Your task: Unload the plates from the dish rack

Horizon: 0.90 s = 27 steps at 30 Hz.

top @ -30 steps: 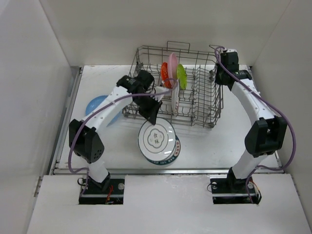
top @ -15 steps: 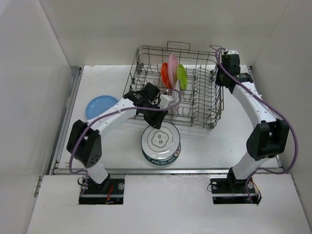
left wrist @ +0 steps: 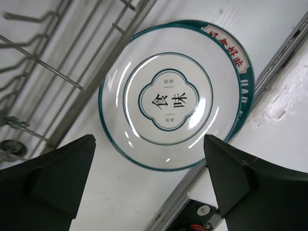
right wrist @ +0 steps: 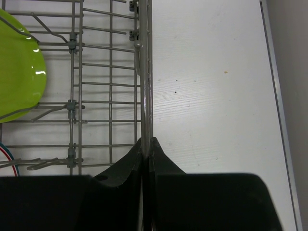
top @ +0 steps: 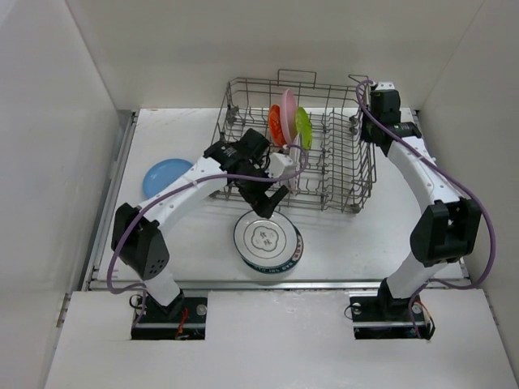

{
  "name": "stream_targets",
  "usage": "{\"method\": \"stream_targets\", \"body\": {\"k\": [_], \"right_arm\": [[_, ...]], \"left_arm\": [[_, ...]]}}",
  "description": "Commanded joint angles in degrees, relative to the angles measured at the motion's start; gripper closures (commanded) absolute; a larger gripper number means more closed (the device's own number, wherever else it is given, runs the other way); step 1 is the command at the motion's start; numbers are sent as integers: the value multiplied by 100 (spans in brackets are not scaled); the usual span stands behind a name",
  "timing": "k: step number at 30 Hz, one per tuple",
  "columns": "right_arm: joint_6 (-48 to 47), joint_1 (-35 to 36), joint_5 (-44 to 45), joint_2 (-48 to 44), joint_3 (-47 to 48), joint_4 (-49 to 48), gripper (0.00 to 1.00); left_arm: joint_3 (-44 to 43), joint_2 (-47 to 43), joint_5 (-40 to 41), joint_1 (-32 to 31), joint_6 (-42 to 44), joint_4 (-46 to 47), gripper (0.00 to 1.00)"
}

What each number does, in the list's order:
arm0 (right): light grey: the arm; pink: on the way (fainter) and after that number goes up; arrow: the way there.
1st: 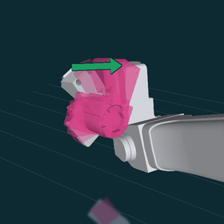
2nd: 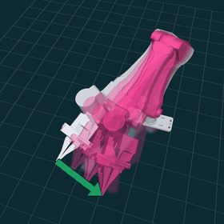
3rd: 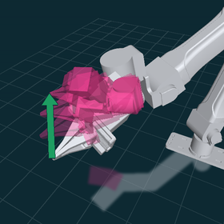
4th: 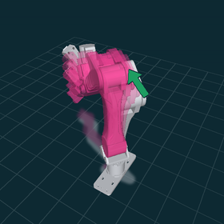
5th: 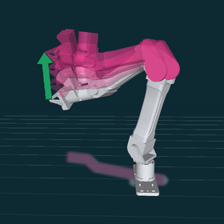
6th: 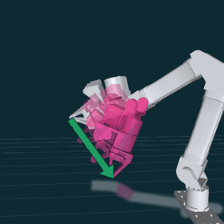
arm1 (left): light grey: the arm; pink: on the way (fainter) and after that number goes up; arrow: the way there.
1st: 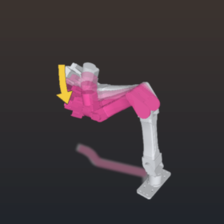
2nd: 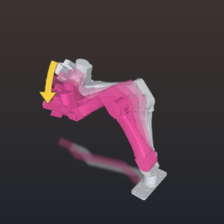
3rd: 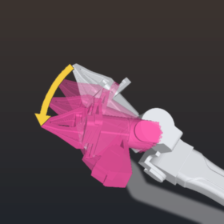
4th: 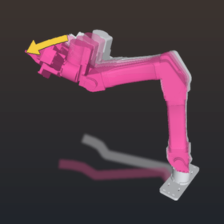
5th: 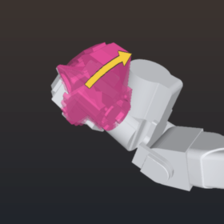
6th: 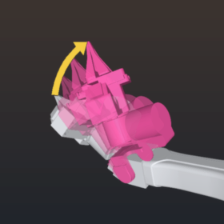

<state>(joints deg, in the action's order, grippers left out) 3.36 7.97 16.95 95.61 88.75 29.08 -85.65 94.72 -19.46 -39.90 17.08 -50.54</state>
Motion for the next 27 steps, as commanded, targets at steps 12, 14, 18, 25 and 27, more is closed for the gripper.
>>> {"method": "stream_targets", "body": {"k": [12,14,18,25,27], "right_arm": [[-652,-41,-218,-69,37,-922,100],[-713,-41,-218,-8,98,-1000,100],[-897,-41,-113,168,344,-1115,100],[-1012,-41,-350,563,819,-1098,100],[-1012,-41,-350,625,880,-1098,100]], "left_arm": [[-1788,-428,98,1114,-799,-449,5],[-1920,-428,880,1589,-1065,-133,1],[-2131,-121,2147,2108,-1357,79,1],[-2806,1249,2097,2452,-1541,-463,1],[-2957,1731,1537,2452,-1541,-693,6]]}}
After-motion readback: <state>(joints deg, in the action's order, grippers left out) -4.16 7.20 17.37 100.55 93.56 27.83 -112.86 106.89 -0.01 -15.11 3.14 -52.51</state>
